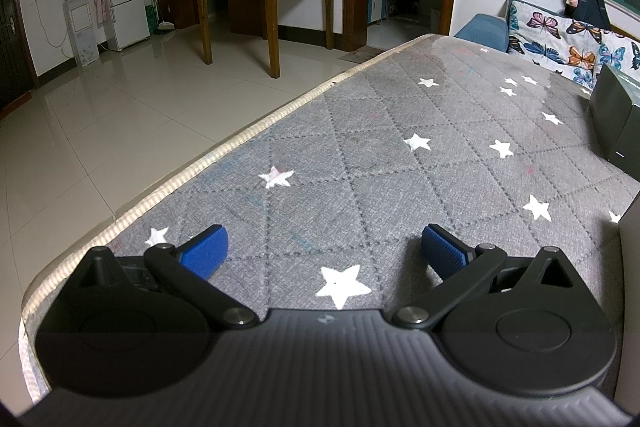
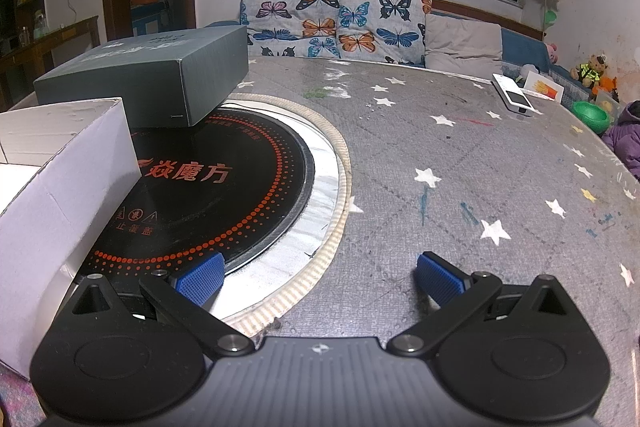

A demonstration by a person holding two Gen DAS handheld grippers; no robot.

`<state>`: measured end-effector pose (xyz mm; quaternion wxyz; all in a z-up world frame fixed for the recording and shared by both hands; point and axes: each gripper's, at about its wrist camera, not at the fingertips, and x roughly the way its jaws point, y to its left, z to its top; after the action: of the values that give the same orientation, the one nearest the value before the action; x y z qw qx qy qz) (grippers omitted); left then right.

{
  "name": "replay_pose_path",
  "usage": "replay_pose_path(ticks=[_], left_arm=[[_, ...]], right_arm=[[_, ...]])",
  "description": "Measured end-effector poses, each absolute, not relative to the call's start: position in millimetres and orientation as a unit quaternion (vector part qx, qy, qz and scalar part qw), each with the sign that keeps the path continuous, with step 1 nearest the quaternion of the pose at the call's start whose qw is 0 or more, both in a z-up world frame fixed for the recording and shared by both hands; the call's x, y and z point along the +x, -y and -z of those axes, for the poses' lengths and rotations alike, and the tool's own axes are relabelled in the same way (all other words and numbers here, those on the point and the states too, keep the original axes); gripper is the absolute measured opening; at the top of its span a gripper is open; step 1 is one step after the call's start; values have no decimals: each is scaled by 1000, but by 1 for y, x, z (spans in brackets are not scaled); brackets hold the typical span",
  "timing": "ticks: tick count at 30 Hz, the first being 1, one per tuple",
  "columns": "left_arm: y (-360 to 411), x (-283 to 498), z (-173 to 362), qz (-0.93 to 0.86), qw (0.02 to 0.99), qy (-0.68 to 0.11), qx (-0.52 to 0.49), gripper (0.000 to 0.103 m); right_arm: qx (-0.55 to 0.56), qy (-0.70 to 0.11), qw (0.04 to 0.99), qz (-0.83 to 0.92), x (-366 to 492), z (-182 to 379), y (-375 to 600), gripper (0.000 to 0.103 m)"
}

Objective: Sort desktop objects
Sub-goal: 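Move the left tool toward the toys beside the white box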

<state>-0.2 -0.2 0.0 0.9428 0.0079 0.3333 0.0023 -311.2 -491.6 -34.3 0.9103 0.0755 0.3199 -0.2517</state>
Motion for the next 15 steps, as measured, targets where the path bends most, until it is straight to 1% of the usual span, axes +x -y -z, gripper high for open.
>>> replay_pose_path(ticks=[10,15], left_arm=[[5,-4,-1,11,938,-345,25,103],[2,-27,-9,38,944,-327,23,103]], right_arm=[[82,-321,905,268,-325,33,479,103],[89,-322,904,268,-331,26,473,103]])
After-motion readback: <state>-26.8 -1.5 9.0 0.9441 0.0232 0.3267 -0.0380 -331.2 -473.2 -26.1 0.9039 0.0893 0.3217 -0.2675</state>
